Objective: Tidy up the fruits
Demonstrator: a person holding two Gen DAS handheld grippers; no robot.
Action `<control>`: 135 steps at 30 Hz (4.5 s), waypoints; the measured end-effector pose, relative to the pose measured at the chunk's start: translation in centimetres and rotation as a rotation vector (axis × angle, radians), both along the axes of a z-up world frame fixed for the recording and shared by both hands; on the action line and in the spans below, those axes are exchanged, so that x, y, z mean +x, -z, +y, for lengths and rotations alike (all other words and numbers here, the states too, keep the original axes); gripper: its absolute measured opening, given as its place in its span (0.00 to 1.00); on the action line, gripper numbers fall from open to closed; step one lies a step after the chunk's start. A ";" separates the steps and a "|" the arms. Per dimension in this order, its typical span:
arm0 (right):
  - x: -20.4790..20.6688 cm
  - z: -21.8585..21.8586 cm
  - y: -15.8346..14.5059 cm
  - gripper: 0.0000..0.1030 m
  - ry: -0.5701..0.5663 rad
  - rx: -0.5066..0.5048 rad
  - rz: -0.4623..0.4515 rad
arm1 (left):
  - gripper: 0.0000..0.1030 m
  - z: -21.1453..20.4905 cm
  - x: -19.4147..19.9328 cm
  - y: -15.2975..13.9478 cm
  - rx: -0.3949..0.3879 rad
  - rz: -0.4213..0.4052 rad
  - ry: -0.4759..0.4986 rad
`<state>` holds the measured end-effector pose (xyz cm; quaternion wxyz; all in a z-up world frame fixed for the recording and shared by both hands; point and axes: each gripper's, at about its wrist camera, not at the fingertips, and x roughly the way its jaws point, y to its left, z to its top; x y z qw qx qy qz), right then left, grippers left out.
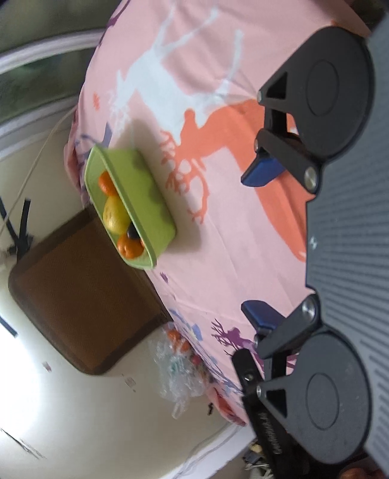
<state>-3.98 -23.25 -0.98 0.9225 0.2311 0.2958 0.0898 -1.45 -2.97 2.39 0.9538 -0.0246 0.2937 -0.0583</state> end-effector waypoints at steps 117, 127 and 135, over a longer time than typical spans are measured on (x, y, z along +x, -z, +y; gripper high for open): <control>-0.1 -1.1 0.6 0.84 -0.003 0.030 0.004 | 1.00 -1.0 0.1 1.5 0.175 0.050 -0.059; 0.0 -1.1 0.7 0.84 -0.011 0.030 0.003 | 1.00 -1.2 0.2 1.5 0.196 0.054 -0.066; 0.0 -1.1 0.7 0.84 -0.010 0.030 0.003 | 1.00 -1.4 0.2 1.6 0.212 0.059 -0.071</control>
